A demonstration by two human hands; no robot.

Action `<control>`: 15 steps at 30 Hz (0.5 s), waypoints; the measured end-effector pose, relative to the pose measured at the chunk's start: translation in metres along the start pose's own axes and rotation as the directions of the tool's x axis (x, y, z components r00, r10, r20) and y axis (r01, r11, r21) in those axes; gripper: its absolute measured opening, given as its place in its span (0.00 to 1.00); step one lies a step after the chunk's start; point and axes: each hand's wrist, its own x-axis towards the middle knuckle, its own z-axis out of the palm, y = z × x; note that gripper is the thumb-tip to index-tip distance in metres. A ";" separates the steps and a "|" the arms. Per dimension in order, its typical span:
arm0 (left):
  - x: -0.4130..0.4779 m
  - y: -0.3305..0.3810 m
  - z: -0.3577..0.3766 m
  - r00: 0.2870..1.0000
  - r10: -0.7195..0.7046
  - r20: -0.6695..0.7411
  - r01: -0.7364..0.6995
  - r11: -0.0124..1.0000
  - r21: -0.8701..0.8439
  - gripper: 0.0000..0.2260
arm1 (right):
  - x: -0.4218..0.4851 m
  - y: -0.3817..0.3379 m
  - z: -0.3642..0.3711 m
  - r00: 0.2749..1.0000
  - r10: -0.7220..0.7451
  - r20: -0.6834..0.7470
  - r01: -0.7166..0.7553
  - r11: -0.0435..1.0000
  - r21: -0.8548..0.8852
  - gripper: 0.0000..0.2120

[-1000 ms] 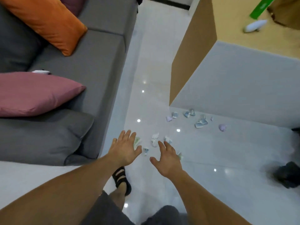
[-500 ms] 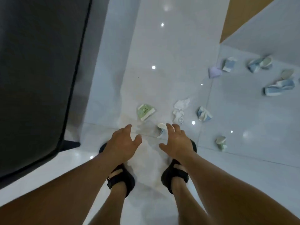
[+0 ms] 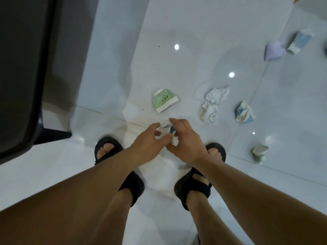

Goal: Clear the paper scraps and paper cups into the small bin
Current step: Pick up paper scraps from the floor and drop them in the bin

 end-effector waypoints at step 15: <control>0.003 -0.024 -0.042 0.973 -0.018 -0.232 0.039 0.995 0.088 0.10 | 0.079 -0.012 -0.036 0.991 -0.109 0.074 0.132 0.818 -0.560 0.44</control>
